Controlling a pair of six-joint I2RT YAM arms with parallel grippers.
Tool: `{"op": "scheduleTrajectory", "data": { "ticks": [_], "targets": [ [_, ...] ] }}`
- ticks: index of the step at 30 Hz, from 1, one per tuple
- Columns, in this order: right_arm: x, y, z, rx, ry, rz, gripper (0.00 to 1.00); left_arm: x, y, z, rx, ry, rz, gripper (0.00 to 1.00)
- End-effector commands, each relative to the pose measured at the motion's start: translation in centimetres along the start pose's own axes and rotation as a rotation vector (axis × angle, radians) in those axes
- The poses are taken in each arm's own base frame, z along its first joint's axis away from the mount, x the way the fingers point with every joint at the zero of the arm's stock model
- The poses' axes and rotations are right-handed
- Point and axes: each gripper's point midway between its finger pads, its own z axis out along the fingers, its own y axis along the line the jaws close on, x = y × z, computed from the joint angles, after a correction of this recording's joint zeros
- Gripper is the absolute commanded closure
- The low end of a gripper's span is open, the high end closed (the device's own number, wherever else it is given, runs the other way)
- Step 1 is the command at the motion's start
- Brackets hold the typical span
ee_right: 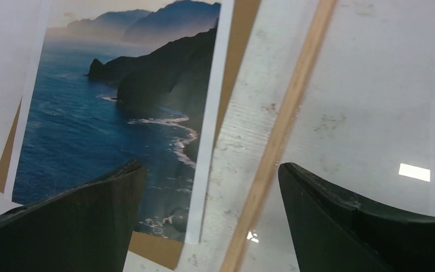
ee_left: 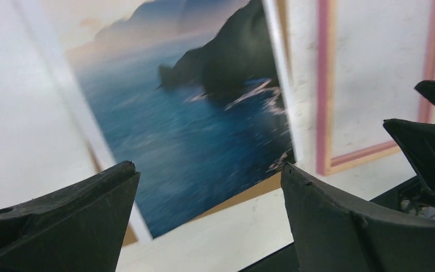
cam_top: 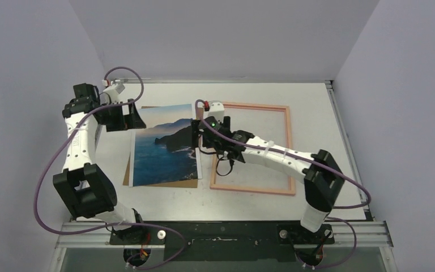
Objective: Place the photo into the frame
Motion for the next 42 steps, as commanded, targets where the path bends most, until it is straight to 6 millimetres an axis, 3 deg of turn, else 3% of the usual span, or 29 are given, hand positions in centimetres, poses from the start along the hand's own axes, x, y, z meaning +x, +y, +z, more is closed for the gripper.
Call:
{"op": "scheduleTrajectory", "data": {
  "ticks": [1,4,8,13,22,31,42],
  "targets": [
    [0.6,3.3,2.1,0.033,-0.015,-0.003,0.1,5.6,5.2,-1.9,-0.14,0.137,-0.012,0.04],
    [1.8,4.9,3.7,-0.004,0.018,0.003,0.1,6.2,7.8,-2.9,-0.227,0.099,0.0,0.04],
    [3.5,6.0,5.7,-0.013,0.06,0.003,0.1,7.4,9.5,-3.3,-0.254,0.085,-0.022,0.04],
    [5.8,6.6,7.7,-0.007,0.1,0.007,0.1,9.6,10.8,-1.0,-0.217,0.114,-0.067,0.04],
    [7.8,5.3,9.1,0.046,0.123,0.022,0.1,12.5,12.1,3.4,-0.089,0.24,-0.214,0.04],
    [8.8,5.1,9.3,0.018,0.147,0.073,0.1,13.2,13.5,5.2,-0.18,0.253,-0.191,0.0],
    [11.5,4.2,8.9,0.005,0.196,0.144,0.1,13.8,14.7,6.2,-0.213,0.264,-0.215,0.31]
  ]
}}
